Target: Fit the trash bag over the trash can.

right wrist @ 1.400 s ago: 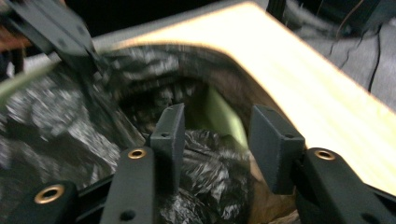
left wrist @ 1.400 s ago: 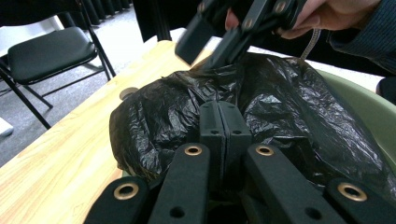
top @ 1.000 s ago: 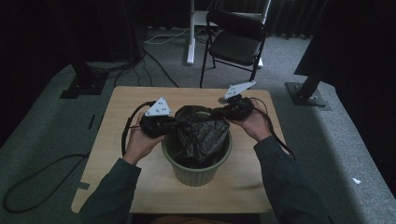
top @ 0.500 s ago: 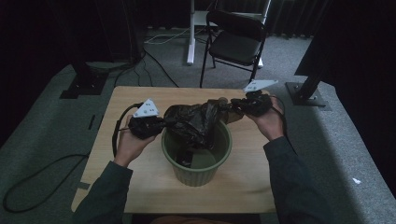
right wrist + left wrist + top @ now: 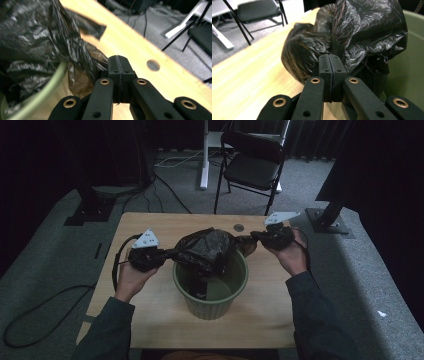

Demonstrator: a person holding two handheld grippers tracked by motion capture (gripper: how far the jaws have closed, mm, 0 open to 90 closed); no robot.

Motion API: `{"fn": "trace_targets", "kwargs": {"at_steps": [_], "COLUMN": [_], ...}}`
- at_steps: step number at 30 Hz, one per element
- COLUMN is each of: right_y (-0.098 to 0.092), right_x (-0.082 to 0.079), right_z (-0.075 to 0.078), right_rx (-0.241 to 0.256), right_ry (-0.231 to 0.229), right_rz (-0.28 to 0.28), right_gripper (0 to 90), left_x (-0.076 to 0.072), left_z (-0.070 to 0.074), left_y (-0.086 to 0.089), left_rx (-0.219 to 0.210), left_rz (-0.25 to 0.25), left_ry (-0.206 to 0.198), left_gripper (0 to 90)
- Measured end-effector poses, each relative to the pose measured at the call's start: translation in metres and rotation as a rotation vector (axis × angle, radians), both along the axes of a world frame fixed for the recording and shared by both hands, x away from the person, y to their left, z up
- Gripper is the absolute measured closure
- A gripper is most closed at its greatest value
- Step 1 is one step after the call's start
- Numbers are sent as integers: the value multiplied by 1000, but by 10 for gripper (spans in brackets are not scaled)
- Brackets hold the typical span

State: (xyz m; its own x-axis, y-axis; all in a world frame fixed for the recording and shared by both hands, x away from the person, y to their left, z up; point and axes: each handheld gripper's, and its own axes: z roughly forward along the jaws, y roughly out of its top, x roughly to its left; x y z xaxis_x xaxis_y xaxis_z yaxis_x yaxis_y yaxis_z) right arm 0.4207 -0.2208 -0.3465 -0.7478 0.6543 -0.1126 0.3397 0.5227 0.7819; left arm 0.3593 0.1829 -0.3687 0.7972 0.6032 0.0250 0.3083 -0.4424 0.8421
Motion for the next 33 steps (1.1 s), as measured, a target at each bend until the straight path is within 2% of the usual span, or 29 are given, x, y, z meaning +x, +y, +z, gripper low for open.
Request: {"fn": "trace_targets", "kwargs": {"at_steps": [3, 6, 12, 15, 19, 21, 28, 33], "right_y": [0, 1, 1, 2, -1, -2, -1, 2], "right_x": [0, -3, -6, -9, -9, -9, -10, -9], "right_z": [-15, -27, -39, -38, -29, -25, -15, -16], "right_rx": [6, -15, -11, -18, -6, 3, 17, 16], "right_ry": [45, 76, 112, 114, 97, 90, 66, 63], "right_rz": [15, 25, 49, 55, 52, 52, 60, 65], "right_gripper": [900, 900, 900, 900, 900, 900, 900, 900], "left_x": [-1, -2, -6, -6, -6, -5, 2, 15], "left_z": [-5, -8, -12, -11, -8, -3, 20, 26], "left_y": [1, 3, 8, 10, 12, 15, 12, -3], "left_rx": [-10, -14, -33, -32, -38, -70, -124, -144], "left_rz": [3, 4, 5, 10, 22, 30, 46, -18], "left_ry": [12, 19, 37, 35, 31, 26, 7, 54], "left_gripper": [890, 891, 890, 888, 859, 812, 671, 568]}}
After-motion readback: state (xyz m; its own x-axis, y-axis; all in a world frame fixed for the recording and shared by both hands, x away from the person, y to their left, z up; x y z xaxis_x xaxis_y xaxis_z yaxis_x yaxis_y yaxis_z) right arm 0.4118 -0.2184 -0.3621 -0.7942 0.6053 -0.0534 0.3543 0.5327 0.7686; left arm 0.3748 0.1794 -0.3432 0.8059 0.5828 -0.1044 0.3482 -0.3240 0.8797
